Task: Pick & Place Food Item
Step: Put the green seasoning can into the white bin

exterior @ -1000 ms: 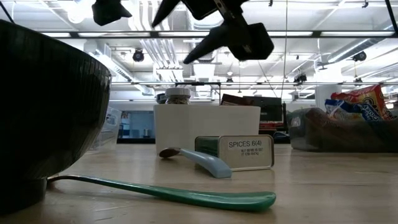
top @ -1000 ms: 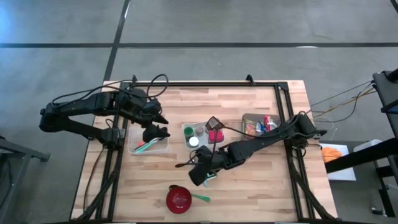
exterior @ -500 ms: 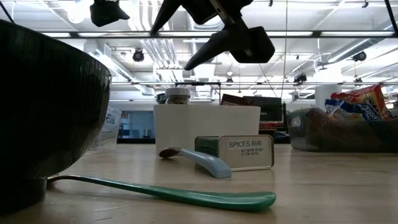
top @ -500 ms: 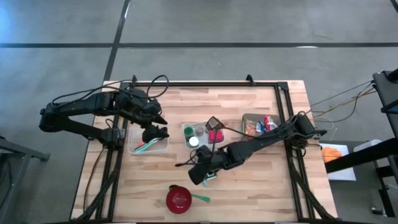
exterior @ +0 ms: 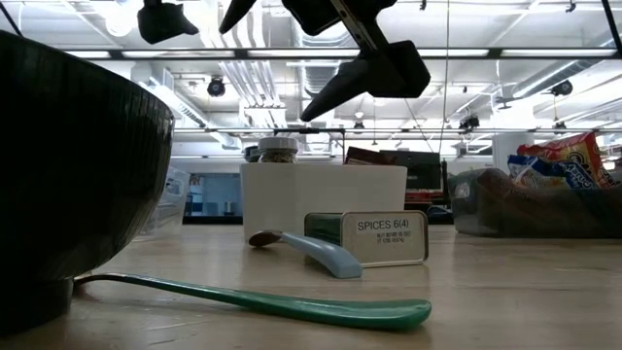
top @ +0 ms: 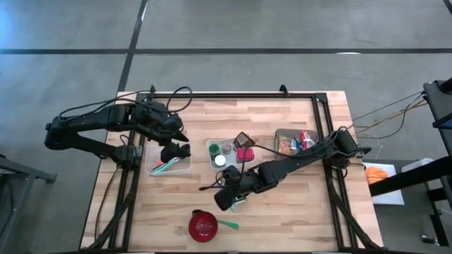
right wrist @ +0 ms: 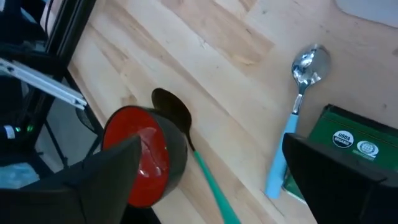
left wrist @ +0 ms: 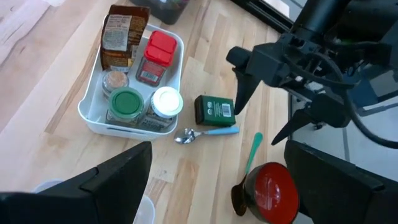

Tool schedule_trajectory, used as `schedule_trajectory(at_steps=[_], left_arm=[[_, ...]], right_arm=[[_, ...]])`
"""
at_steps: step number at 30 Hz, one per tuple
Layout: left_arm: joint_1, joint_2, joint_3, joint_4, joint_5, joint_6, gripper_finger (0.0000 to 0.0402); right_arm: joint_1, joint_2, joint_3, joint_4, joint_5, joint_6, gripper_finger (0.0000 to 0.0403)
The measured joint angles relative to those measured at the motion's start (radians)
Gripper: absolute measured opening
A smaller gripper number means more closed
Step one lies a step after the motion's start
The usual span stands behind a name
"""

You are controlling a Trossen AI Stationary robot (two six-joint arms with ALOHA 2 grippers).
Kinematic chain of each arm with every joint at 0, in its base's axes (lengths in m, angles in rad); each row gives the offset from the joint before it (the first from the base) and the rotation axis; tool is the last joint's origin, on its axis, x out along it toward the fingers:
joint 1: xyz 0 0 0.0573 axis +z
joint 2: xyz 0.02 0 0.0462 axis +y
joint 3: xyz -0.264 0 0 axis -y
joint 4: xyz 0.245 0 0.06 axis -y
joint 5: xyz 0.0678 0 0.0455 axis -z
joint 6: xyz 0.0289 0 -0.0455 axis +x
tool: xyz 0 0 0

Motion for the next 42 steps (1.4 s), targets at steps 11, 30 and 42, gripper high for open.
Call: schedule_trajectory(at_steps=[11, 30, 42], left_arm=[[0.000, 0.000, 0.000, -0.018, 0.000, 0.001, 0.0370], [0.000, 0.000, 0.000, -0.035, 0.006, -0.004, 0.0370], [0.000, 0.000, 0.000, -0.046, 0.007, -0.004, 0.0370]], right_arm=[[0.002, 0.000, -0.002, -0.184, 0.016, 0.246, 0.0375], [-0.007, 0.239, 0.255, -0.546, 0.050, 0.177, 0.0375], [-0.006, 0.333, 0.368, -0.590, 0.050, 0.175, 0.0375]])
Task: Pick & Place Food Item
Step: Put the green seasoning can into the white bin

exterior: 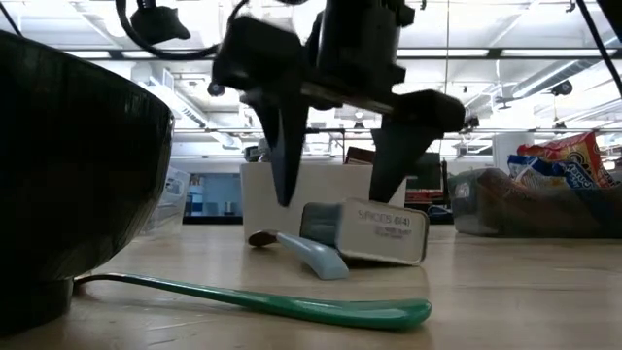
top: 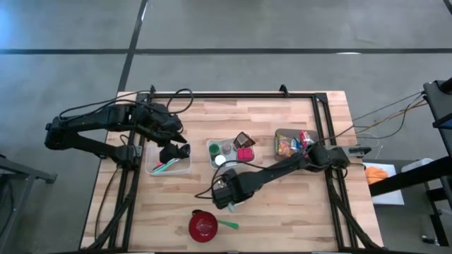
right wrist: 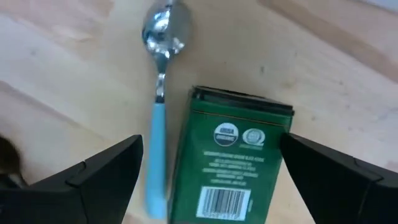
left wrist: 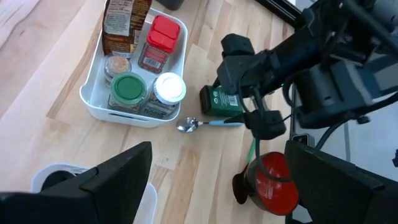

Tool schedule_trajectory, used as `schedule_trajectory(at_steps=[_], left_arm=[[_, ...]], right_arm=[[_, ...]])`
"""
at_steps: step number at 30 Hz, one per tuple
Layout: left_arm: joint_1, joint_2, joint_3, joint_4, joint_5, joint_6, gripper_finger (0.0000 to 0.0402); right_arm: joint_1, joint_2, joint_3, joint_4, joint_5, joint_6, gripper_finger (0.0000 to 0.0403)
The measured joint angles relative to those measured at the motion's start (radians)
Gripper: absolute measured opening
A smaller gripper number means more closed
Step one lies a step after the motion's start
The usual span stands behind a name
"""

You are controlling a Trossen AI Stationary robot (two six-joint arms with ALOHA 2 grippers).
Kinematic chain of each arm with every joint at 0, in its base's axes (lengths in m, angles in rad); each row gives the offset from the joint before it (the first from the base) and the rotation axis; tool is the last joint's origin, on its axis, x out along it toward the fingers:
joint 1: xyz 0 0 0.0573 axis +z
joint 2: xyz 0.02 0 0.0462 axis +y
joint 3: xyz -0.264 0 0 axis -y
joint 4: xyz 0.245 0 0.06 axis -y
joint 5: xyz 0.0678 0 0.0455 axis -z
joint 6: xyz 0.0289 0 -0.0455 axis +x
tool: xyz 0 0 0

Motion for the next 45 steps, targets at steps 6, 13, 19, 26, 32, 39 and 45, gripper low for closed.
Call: schedule_trajectory(at_steps=[6, 13, 19, 26, 32, 39, 45], left_arm=[[0.000, 0.000, 0.000, -0.017, 0.007, 0.000, 0.0370], [0.000, 0.000, 0.000, -0.019, 0.008, 0.005, 0.0370], [0.000, 0.000, 0.000, -0.018, 0.008, 0.005, 0.0370], [0.000, 0.000, 0.000, -0.019, 0.008, 0.005, 0.0370], [0.000, 0.000, 0.000, -0.019, 0.008, 0.005, 0.0370], [0.000, 0.000, 0.000, -0.020, 0.008, 0.000, 0.0370], [0.000, 0.000, 0.000, -0.023, 0.008, -0.076, 0.0370]], right_arm=[[0.013, -0.004, -0.017, -0.018, 0.002, 0.051, 0.0375], [0.020, -0.004, -0.020, -0.031, -0.008, 0.057, 0.0375], [0.026, -0.001, -0.042, -0.015, -0.018, 0.064, 0.0375], [0.037, 0.000, -0.096, 0.061, -0.050, 0.081, 0.0375], [0.039, 0.000, -0.101, 0.060, -0.058, 0.082, 0.0353], [0.043, 0.000, -0.101, 0.058, -0.062, 0.063, 0.0247], [0.051, -0.005, -0.101, 0.056, -0.061, 0.035, 0.0246]])
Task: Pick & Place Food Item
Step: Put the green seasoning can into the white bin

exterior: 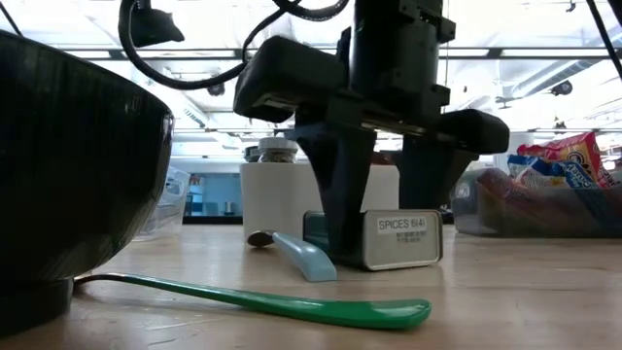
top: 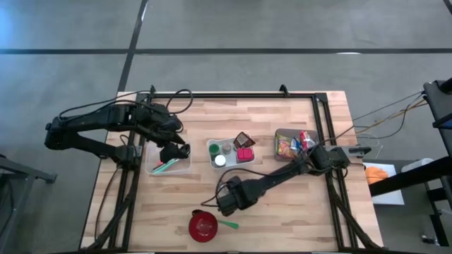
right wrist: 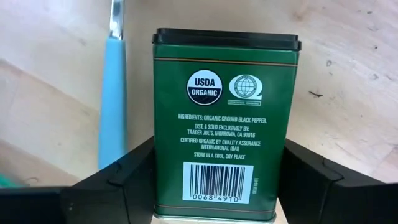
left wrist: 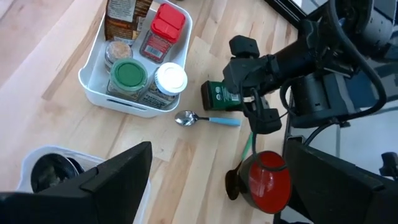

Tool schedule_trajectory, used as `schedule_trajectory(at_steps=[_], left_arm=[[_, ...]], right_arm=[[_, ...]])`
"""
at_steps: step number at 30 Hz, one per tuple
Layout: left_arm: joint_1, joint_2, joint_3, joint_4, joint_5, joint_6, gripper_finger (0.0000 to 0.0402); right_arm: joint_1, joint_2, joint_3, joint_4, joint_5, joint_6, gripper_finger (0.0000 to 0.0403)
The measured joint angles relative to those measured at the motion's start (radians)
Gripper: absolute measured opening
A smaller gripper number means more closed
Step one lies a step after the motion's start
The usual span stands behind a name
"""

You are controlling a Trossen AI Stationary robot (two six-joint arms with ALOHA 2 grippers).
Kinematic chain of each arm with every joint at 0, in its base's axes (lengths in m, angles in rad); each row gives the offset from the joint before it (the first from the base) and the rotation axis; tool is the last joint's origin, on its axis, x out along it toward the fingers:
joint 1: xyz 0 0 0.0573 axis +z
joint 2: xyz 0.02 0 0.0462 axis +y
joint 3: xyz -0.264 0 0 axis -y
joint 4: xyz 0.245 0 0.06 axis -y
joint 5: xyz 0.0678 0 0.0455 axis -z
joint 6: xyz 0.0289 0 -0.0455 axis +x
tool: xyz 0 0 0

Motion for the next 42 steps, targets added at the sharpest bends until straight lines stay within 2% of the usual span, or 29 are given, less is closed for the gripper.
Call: schedule_trajectory(at_steps=[7, 11, 14, 20, 26, 33, 42], left_arm=[[0.000, 0.000, 0.000, 0.000, 0.016, -0.033, 0.0370], [0.000, 0.023, 0.000, 0.026, 0.034, -0.137, 0.0370], [0.000, 0.054, 0.000, 0.070, 0.035, -0.240, 0.0370], [0.000, 0.153, 0.000, 0.275, 0.165, -0.394, 0.0370], [0.000, 0.237, 0.000, 0.376, 0.168, -0.449, 0.0370], [-0.008, 0.309, 0.000, 0.454, 0.147, -0.491, 0.0370], [-0.020, 0.383, 0.000, 0.552, 0.180, -0.546, 0.0370]], right_arm=[[0.024, -0.063, -0.001, -0.020, 0.032, -0.039, 0.0246], [0.046, -0.119, -0.001, -0.044, 0.126, -0.062, 0.0246], [0.059, -0.162, 0.000, -0.044, 0.206, -0.151, 0.0246], [0.064, -0.229, 0.001, -0.051, 0.349, -0.354, 0.0246], [0.052, -0.303, 0.000, -0.059, 0.476, -0.405, 0.0246], [0.038, -0.348, 0.002, -0.057, 0.505, -0.487, 0.0246], [0.025, -0.357, 0.001, -0.016, 0.511, -0.552, 0.0246]])
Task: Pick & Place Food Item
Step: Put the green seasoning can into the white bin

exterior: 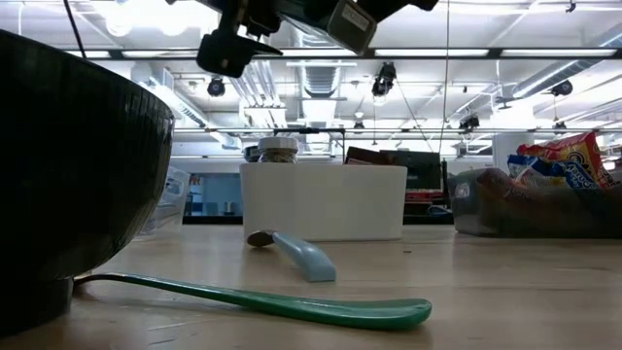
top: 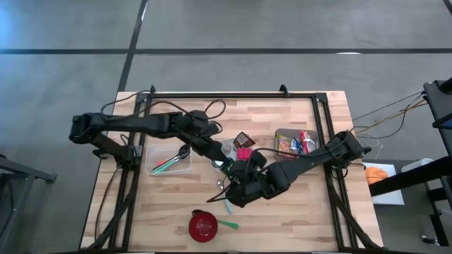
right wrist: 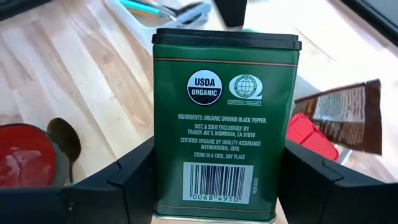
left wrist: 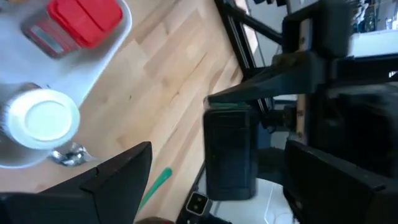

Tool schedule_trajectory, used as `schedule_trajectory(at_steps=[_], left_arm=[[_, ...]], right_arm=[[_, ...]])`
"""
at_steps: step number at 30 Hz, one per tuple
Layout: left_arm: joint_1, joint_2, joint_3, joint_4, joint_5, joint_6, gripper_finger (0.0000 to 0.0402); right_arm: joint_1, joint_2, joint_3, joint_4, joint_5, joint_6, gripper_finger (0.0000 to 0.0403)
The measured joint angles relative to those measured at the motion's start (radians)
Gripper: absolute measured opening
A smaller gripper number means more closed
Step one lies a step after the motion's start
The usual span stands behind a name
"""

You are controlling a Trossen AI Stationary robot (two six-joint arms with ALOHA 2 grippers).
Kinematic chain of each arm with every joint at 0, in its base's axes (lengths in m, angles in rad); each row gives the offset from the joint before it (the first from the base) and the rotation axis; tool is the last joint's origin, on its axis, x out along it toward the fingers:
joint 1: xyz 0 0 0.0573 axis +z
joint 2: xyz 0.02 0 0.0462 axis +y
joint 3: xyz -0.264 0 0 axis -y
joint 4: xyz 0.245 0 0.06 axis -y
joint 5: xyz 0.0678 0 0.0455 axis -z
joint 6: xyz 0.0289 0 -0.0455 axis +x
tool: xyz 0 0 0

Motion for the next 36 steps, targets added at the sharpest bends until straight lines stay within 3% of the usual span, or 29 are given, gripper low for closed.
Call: schedule_trajectory(at_steps=[6, 10, 15, 22, 30, 36], left_arm=[[-0.018, 0.017, 0.000, 0.006, 0.009, -0.007, 0.0368], [-0.030, 0.017, 0.000, 0.027, 0.010, -0.007, 0.0344], [-0.033, 0.017, 0.000, 0.086, 0.009, -0.003, 0.0268], [-0.045, 0.017, 0.000, 0.102, 0.037, 0.007, 0.0116], [-0.048, 0.017, 0.000, 0.105, 0.045, 0.012, 0.0113], [-0.052, -0.001, 0.000, 0.123, 0.060, 0.066, 0.0113]], right_arm=[[-0.002, 0.000, 0.011, 0.010, 0.044, -0.024, 0.0246], [-0.003, 0.000, 0.024, 0.012, 0.050, -0.049, 0.0246], [-0.003, 0.000, 0.033, 0.017, 0.050, -0.061, 0.0246], [0.000, -0.002, 0.035, 0.017, 0.056, -0.064, 0.0246], [0.000, 0.000, 0.034, 0.020, 0.073, -0.063, 0.0250], [0.003, -0.004, 0.034, 0.043, 0.062, -0.053, 0.0353]])
